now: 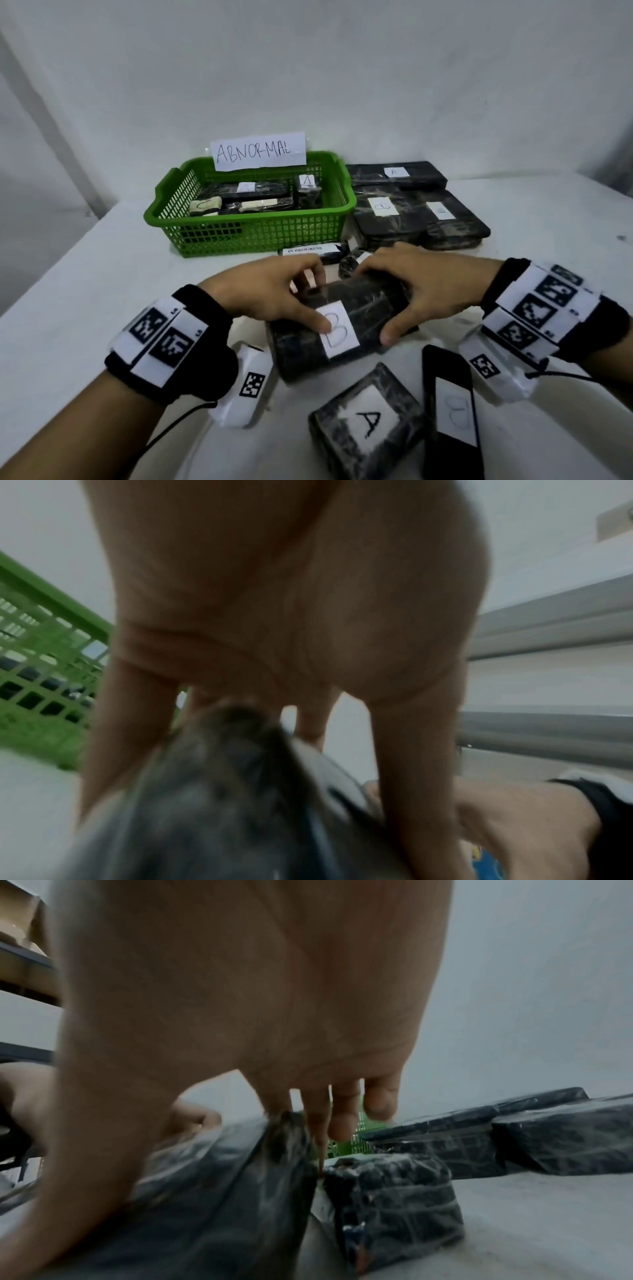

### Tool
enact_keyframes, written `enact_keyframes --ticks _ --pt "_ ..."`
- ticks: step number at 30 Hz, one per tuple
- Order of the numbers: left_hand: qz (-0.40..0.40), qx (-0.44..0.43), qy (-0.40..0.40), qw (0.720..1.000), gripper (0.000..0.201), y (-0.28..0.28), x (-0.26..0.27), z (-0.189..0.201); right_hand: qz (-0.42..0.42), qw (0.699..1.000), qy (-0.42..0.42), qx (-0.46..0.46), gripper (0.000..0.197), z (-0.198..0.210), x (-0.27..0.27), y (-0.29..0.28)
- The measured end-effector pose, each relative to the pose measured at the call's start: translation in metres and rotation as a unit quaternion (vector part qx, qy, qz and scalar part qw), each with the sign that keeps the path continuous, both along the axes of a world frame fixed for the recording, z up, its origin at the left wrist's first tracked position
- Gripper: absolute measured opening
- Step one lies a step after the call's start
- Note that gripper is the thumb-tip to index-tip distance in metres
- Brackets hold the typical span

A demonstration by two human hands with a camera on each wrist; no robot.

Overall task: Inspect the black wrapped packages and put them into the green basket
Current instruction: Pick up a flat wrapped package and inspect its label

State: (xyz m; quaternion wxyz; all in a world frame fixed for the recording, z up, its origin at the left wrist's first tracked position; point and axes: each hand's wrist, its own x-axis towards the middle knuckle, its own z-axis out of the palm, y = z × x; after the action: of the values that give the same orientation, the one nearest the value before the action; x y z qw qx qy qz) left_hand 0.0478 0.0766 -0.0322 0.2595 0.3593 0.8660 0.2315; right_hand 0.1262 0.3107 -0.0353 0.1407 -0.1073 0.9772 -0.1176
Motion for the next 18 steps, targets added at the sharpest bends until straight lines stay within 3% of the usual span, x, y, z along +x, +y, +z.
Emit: enact_keyframes --ticks 3,5,6,8,10,11,13,18 --pt "0.052 0.132 0.040 0.989 0.046 -0.010 -0.009 0.017 -0.052 0.988 0.101 -0.105 0.095 -0.001 -0.006 -0.004" --pt "0.094 0.257 0.048 0.961 0.052 -0.015 -0.017 0.029 -0.099 0.954 0.152 -0.240 0.094 0.004 -0.015 -0.004" --pt "0.115 0.324 0.045 0.938 0.056 -0.017 -0.022 0.034 -0.118 0.920 0.174 -0.330 0.091 0.006 -0.019 -0.003" --pt "0.165 0.431 0.020 0.887 0.064 -0.017 -0.033 0.041 -0.127 0.824 0.204 -0.514 0.083 0.013 -0.029 -0.006" --pt "0.226 0.487 -0.052 0.842 0.069 -0.012 -0.042 0.043 -0.133 0.730 0.209 -0.637 0.070 0.022 -0.041 -0.015" --pt "0.240 0.498 -0.100 0.827 0.069 -0.008 -0.045 0.042 -0.138 0.700 0.205 -0.670 0.066 0.026 -0.046 -0.021" --pt "0.242 0.510 -0.141 0.813 0.067 -0.002 -0.051 0.040 -0.146 0.680 0.205 -0.689 0.066 0.033 -0.058 -0.029" --pt "0.237 0.547 -0.095 0.797 0.046 0.008 -0.073 0.044 -0.178 0.666 0.204 -0.695 0.048 0.045 -0.084 -0.031"
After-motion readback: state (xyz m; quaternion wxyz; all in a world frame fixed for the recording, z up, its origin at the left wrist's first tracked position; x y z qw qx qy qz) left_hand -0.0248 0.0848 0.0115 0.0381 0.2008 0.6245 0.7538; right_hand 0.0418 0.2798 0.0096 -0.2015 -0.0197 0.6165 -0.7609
